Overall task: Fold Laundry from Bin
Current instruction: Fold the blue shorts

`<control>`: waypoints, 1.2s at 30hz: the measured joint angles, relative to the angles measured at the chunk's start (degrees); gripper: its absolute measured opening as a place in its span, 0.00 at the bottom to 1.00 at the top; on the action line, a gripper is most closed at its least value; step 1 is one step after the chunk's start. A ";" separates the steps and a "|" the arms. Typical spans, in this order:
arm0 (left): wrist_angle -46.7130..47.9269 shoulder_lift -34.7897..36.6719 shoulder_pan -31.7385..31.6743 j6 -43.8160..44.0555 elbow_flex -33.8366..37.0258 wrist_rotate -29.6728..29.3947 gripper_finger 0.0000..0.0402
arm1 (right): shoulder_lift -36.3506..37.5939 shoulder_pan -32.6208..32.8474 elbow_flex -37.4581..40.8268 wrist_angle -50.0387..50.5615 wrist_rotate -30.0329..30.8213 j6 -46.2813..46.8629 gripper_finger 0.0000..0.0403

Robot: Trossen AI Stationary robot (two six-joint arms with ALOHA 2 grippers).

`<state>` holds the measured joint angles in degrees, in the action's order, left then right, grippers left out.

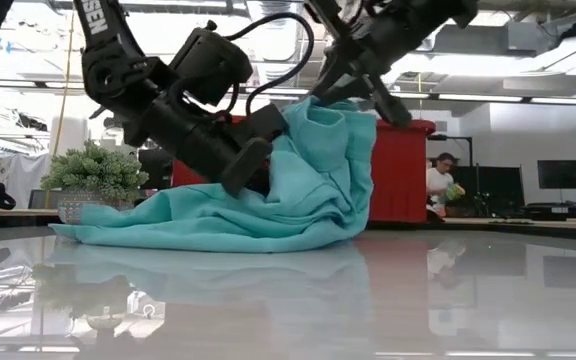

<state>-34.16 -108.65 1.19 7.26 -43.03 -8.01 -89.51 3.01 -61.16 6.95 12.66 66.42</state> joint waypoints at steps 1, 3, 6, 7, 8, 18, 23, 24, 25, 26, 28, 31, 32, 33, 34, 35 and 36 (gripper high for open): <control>3.10 1.06 0.00 -0.44 -0.28 -0.12 0.00 | -0.34 -0.33 -0.52 0.57 -0.75 -0.81 0.06; 10.97 3.90 0.00 -1.52 -0.89 -1.20 0.00 | -0.55 -0.83 -1.06 1.69 -1.04 -1.38 0.06; 22.60 8.74 0.09 -2.09 -1.61 -4.43 0.00 | -0.15 -0.98 -1.08 4.59 -0.91 -1.99 0.06; 25.57 10.49 0.15 -1.97 -1.72 -5.03 0.00 | -0.04 -0.97 -1.08 5.24 -0.85 -2.25 0.06; 28.31 12.44 0.27 -1.37 -1.78 -5.45 0.00 | 0.23 -0.97 -1.08 5.59 -0.83 -2.76 0.06; 25.36 24.40 6.75 2.77 9.88 -7.99 0.00 | 2.77 -0.93 -1.05 8.87 -0.77 -4.84 0.06; 8.81 22.64 7.87 7.29 18.89 -9.87 0.00 | 3.34 -0.73 -1.03 11.22 -0.74 -4.78 0.06; 7.20 21.86 7.87 8.20 19.98 -9.85 0.00 | 3.34 -0.73 -1.03 11.90 -0.76 -4.48 0.06; 5.49 20.90 7.83 8.50 20.47 -9.82 0.00 | 3.34 -0.74 -1.03 12.23 -0.81 -4.08 0.06; 3.69 19.60 7.79 8.53 20.71 -9.82 0.00 | 3.34 -0.75 -1.03 12.25 -0.84 -4.02 0.06; 2.44 17.18 7.82 8.47 20.25 -9.60 0.00 | 3.34 -0.75 -1.03 12.10 -1.07 -3.61 0.06; 1.14 12.78 7.85 8.44 18.56 -8.11 0.00 | 3.34 -0.61 -1.03 10.62 -1.33 -3.48 0.06; 0.22 11.28 7.82 8.43 18.08 -7.55 0.00 | 3.34 -0.49 -1.03 9.48 -1.38 -3.48 0.06; -1.15 9.82 7.82 8.31 17.85 -7.24 0.00 | 3.34 -0.47 -1.03 8.12 -1.49 -3.48 0.06; -2.37 8.54 7.82 8.20 17.28 -6.90 0.00 | 3.34 -0.49 -1.03 6.65 -1.84 -3.63 0.06; -3.94 7.51 7.82 8.15 16.99 -6.36 0.00 | 3.34 -0.51 -1.03 5.28 -2.38 -3.92 0.06; -5.30 6.51 7.85 8.02 16.68 -6.27 0.00 | 3.34 -0.51 -1.03 4.49 -2.55 -3.94 0.06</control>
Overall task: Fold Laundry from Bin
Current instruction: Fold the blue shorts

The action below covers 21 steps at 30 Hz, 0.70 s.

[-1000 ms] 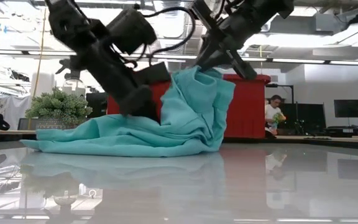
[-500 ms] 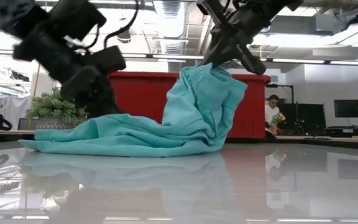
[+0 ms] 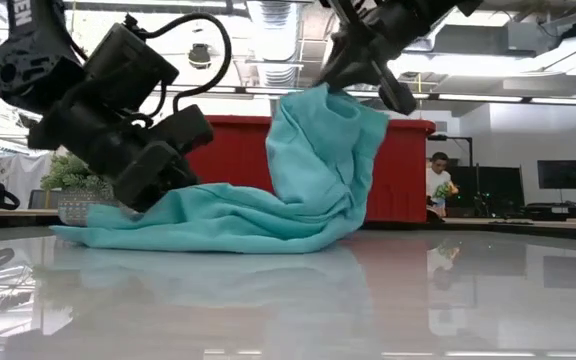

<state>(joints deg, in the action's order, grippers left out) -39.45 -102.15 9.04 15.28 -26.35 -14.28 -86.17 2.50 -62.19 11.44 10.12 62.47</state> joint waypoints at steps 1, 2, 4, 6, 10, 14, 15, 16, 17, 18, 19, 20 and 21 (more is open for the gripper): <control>-0.71 -0.78 0.00 -0.45 -0.44 0.10 0.00 | 0.00 0.00 0.00 -0.36 -0.01 0.00 0.06; -1.55 -1.55 0.00 -1.01 -0.87 0.13 0.00 | 0.00 -0.02 0.00 -0.57 -0.01 0.00 0.06; -1.91 -2.56 -0.02 -2.03 -1.95 0.28 0.00 | -0.02 -0.13 0.01 -0.78 -0.01 0.03 0.06; -1.67 -3.45 -0.08 -3.03 -3.38 0.36 0.00 | -0.05 -0.42 0.02 -2.31 -0.18 0.02 0.06; -1.38 -4.72 -0.20 -4.50 -5.76 1.05 0.00 | -1.46 -0.42 0.00 -8.00 -1.64 -1.35 0.06; -1.10 -4.41 -0.17 -3.92 -6.21 1.67 0.00 | -3.65 -1.06 0.01 -6.98 -3.62 -1.16 0.06; -0.60 -4.23 -0.17 -3.41 -6.23 1.75 0.00 | -4.55 -1.11 0.02 -6.62 -3.91 -0.74 0.06; 0.60 -3.65 -0.03 -2.67 -6.21 1.84 0.00 | -5.37 -1.13 0.02 -7.48 -4.28 -0.55 0.06; 1.43 -3.13 0.14 -2.33 -6.21 1.84 0.00 | -6.04 -1.21 0.02 -8.39 -4.55 -0.59 0.06; 1.88 -2.68 0.42 -2.13 -6.22 1.84 0.00 | -6.83 -1.28 0.02 -8.98 -5.23 -0.59 0.06; 3.08 -2.12 0.71 -2.11 -6.23 1.81 0.00 | -7.74 -1.54 0.04 -10.96 -6.20 -0.85 0.06; 4.23 -1.49 0.97 -2.11 -6.23 1.78 0.00 | -8.20 -1.67 0.04 -13.42 -7.42 -0.89 0.06; 4.62 -0.86 1.22 -2.08 -6.21 1.69 0.00 | -8.93 -1.79 0.03 -15.22 -8.61 -0.90 0.06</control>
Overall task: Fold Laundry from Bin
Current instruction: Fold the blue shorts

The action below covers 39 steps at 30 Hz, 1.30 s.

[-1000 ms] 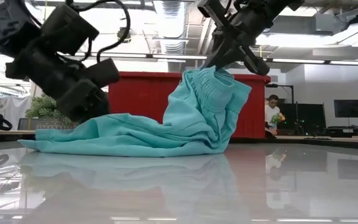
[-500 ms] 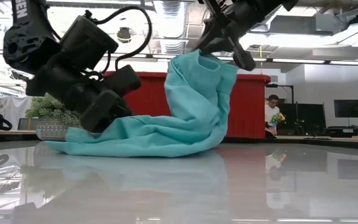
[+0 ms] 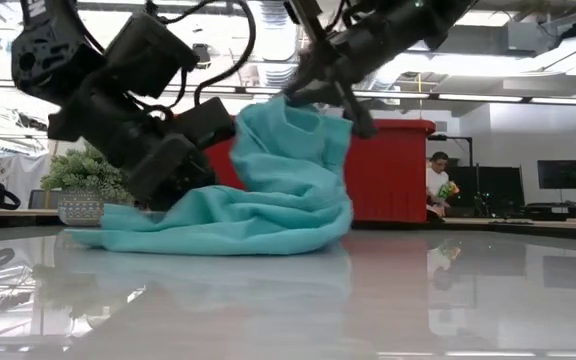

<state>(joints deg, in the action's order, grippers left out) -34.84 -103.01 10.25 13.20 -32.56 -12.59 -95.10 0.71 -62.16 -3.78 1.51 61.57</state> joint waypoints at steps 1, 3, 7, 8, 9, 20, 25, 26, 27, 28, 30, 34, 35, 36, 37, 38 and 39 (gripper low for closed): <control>0.56 0.49 0.11 0.01 0.01 0.02 0.00 | -0.78 0.00 -0.04 -1.34 -0.78 -0.01 0.06; 2.91 1.87 0.29 0.04 0.01 -0.06 0.00 | -2.13 -0.16 -0.37 -2.48 -1.68 -0.10 0.06; 7.27 4.69 0.31 0.76 0.12 0.16 0.00 | -4.02 -0.50 -0.68 -2.33 -1.76 -0.10 0.15; 8.38 5.71 0.34 0.80 0.10 0.35 0.00 | -4.27 -0.69 -0.80 -2.56 -1.76 -0.12 0.18; 10.36 6.96 0.36 0.86 0.05 0.37 0.00 | -4.32 -0.94 -0.82 -2.51 -1.76 -0.12 0.22; 34.97 25.29 2.96 1.68 0.07 -7.54 0.00 | -4.36 -0.70 -0.82 -6.65 -2.51 -6.94 0.54; 40.81 31.70 3.99 1.01 0.07 -12.40 0.00 | -4.35 -0.29 -0.82 -6.78 -3.01 -13.41 0.62; 42.34 33.46 4.21 0.87 0.07 -13.93 0.00 | -4.24 -0.09 -0.82 -6.62 -2.99 -15.52 0.63; 43.23 35.21 4.40 0.71 0.07 -15.46 0.00 | -4.21 0.20 -1.07 -5.96 -2.94 -17.54 0.63; 44.05 37.16 4.48 0.34 0.07 -16.95 0.00 | -4.21 0.55 -1.68 -4.71 -2.86 -19.36 0.63; 46.40 41.66 4.77 -0.07 0.07 -19.44 0.00 | -4.18 1.81 -3.56 -0.74 -1.59 -23.44 0.63; 48.46 50.56 4.79 -0.51 0.03 -21.08 0.00 | -4.14 7.05 -9.04 13.69 7.23 -33.19 0.63; 49.07 52.44 4.79 -0.47 0.03 -21.11 0.00 | -4.32 8.79 -10.32 17.13 10.55 -35.35 0.63; 49.88 54.34 4.79 -0.47 0.01 -21.11 0.00 | -4.40 10.66 -11.39 19.80 14.19 -37.07 0.63; 51.18 56.05 4.79 -0.47 0.02 -21.09 0.00 | -4.45 12.55 -12.31 22.11 17.78 -38.61 0.63; 52.38 57.67 4.79 -0.37 0.03 -20.90 0.00 | -4.47 14.50 -13.03 23.95 20.84 -39.99 0.63; 53.16 59.20 4.79 -0.01 0.03 -20.86 0.00 | -4.46 16.48 -13.48 24.89 23.67 -40.92 0.63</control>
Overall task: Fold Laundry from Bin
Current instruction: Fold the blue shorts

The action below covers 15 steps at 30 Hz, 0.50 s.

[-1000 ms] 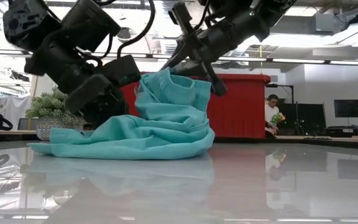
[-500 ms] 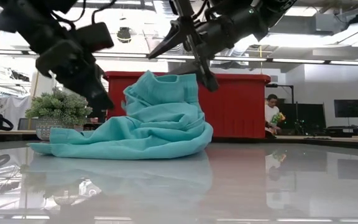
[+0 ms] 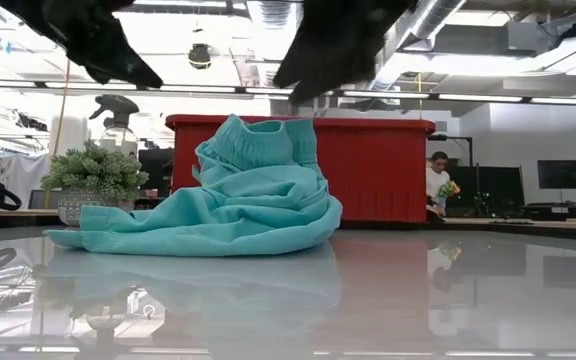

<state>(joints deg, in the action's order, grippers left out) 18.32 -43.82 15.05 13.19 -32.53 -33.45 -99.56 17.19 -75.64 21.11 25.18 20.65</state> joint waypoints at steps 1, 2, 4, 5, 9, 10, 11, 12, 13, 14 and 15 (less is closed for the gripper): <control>0.90 1.28 0.02 0.39 -0.02 0.00 0.00 | 0.01 1.80 -0.23 0.21 2.46 -0.80 0.63; 2.10 2.38 0.12 0.90 0.00 0.01 0.00 | 0.01 3.45 -0.28 0.14 4.85 -1.49 0.63; 3.76 4.05 0.52 1.65 0.00 -0.04 0.00 | 0.00 6.44 -0.26 1.25 10.72 -1.69 0.63; 4.28 4.62 0.74 1.93 0.00 0.00 0.00 | -0.07 7.53 -0.02 1.66 13.70 -1.47 0.63; 5.24 5.10 1.70 2.58 0.00 -0.02 0.00 | -1.04 7.52 1.51 3.03 18.76 2.61 0.63; 5.29 4.96 1.95 2.60 0.00 -0.09 0.00 | -1.23 6.92 2.04 2.84 18.67 3.25 0.63; 5.29 4.76 2.11 2.62 0.00 -0.10 0.00 | -1.79 6.16 2.12 2.78 18.35 3.79 0.63; 5.34 4.55 2.26 2.61 0.00 -0.10 0.00 | -2.07 5.37 2.05 2.34 17.98 4.19 0.63; 5.47 4.29 2.42 2.61 0.00 -0.09 0.00 | -2.10 4.72 2.01 2.69 17.23 4.19 0.63; 5.53 4.02 2.64 2.63 0.00 -0.11 0.00 | -2.16 4.25 2.01 3.54 16.31 4.21 0.64; 5.50 3.72 2.79 2.64 0.00 -0.14 0.00 | -2.55 3.77 2.01 3.87 15.11 4.28 0.64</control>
<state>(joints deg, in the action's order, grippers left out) 23.82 -40.09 17.84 15.84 -32.53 -33.59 -102.11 20.96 -73.63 24.98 40.28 24.94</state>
